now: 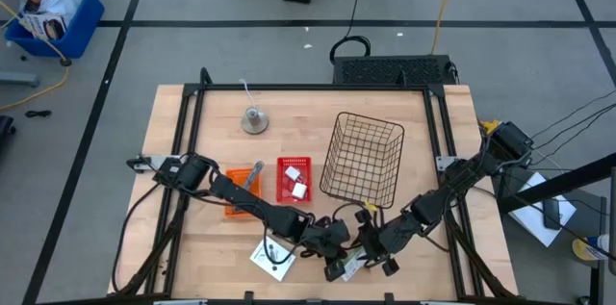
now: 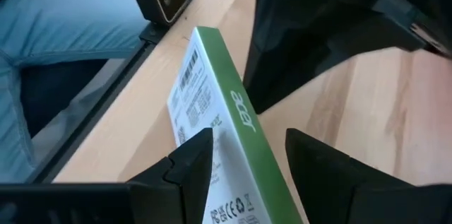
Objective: Pick and place items into bin
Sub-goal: Put the right card reader into the wire basket
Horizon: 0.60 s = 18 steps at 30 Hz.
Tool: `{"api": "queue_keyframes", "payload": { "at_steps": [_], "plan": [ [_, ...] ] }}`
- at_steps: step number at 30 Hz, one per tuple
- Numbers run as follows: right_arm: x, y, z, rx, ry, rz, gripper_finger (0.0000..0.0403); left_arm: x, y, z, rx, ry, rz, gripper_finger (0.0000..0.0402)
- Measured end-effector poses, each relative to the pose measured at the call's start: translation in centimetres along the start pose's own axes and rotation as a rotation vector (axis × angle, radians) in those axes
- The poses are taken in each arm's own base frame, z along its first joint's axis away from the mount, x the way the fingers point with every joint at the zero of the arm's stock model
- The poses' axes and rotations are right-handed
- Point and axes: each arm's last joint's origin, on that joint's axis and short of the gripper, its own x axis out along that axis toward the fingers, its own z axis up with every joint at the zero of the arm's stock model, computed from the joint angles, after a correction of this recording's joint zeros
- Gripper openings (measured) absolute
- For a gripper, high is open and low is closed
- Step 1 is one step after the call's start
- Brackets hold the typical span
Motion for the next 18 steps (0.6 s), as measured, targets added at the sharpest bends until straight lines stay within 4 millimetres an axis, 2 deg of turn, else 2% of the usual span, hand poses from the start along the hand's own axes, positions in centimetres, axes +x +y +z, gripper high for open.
{"api": "queue_keyframes", "payload": {
  "at_steps": [18],
  "plan": [
    [-0.4, 2.2, -0.5, 0.045, 0.004, 0.037, 0.0171, 0.0, -0.3, 0.2, 0.007, -0.029, -0.019, 0.0031]
  ]
}}
